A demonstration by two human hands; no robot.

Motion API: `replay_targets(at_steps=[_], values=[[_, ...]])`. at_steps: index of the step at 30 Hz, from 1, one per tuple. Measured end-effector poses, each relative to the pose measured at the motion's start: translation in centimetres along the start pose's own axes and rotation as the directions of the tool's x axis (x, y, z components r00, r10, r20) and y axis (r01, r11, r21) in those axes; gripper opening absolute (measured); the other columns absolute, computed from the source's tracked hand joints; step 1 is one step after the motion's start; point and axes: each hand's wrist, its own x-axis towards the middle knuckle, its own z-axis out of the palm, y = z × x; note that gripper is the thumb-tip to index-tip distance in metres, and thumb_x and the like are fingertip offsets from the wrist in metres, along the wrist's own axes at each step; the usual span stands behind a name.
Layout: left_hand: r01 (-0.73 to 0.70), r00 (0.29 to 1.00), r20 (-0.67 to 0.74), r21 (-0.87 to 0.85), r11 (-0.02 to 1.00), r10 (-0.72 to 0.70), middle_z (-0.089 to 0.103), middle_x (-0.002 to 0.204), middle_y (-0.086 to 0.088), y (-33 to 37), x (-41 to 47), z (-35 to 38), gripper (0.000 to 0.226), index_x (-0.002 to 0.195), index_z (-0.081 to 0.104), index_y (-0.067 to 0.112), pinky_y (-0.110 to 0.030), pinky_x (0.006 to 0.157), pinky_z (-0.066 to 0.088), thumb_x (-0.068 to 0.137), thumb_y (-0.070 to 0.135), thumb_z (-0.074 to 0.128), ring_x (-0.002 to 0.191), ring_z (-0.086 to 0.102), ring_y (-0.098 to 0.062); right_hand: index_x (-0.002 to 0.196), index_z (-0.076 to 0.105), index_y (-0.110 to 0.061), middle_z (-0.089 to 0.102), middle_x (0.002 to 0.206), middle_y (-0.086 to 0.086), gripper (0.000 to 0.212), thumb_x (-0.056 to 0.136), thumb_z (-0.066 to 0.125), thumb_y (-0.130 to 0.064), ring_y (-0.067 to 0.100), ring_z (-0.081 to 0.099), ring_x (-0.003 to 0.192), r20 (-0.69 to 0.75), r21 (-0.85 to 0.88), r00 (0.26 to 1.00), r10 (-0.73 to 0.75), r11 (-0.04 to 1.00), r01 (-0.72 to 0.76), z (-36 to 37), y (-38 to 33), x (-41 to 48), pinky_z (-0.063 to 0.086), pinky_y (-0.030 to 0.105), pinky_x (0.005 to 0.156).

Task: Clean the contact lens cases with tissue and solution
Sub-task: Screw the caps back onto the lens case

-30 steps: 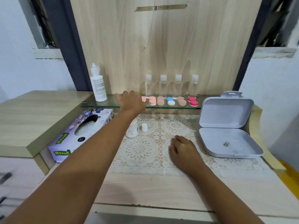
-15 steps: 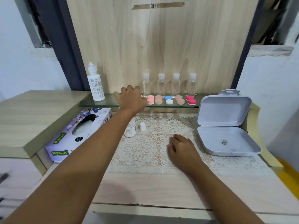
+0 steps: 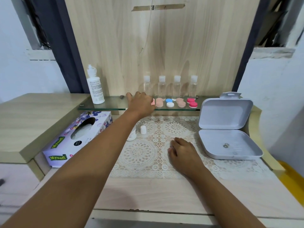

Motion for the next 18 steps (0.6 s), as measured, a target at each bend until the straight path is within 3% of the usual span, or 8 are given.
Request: replay_targets(at_steps=[5,11,15,18], values=[[-0.009,1.000,-0.023,-0.001,1.000,0.009,0.063,0.105,-0.003,-0.1,0.1,0.2,0.026,0.107,0.063,0.020,-0.043,0.089,0.023,0.094,0.032,0.043,0.107,0.047,-0.023,0.074,0.054,-0.005,0.053,0.075,0.007,0.018,0.081,0.043,-0.017,0.026,0.049,0.070,0.002,0.000,1.000,0.007,1.000,-0.007,0.0,0.0,0.0,0.040,0.033,0.069],[-0.004,0.988,-0.157,-0.008,1.000,0.003,0.062,0.100,-0.004,0.0,-0.3,-0.5,0.027,0.102,0.062,0.014,-0.043,0.088,0.025,0.092,0.027,0.041,0.100,0.049,-0.023,0.074,0.054,-0.006,0.053,0.075,0.006,0.028,0.081,0.034,-0.023,0.023,0.048,0.068,-0.007,-0.008,1.000,-0.005,1.000,0.005,0.0,-0.1,0.0,0.040,0.033,0.068],[-0.013,0.960,-0.280,-0.114,0.993,-0.020,0.061,0.107,-0.003,-0.1,-1.5,-1.8,0.030,0.109,0.063,0.016,-0.036,0.078,0.019,0.090,0.029,0.045,0.103,0.049,-0.022,0.073,0.054,-0.006,0.053,0.075,0.005,0.029,0.081,0.033,-0.024,0.023,0.049,0.069,0.004,-0.004,1.000,0.004,1.000,-0.004,-0.1,-0.2,0.0,0.040,0.033,0.069],[-0.107,0.957,-0.289,-0.343,0.933,0.003,0.058,0.113,-0.003,-0.1,-3.4,-2.5,0.033,0.119,0.061,0.014,-0.030,0.083,0.027,0.089,0.026,0.052,0.106,0.049,-0.020,0.073,0.054,-0.006,0.053,0.076,0.005,0.025,0.081,0.036,-0.021,0.024,0.049,0.071,0.012,-0.003,1.000,0.004,1.000,-0.004,-0.2,-0.2,0.0,0.039,0.033,0.070]])
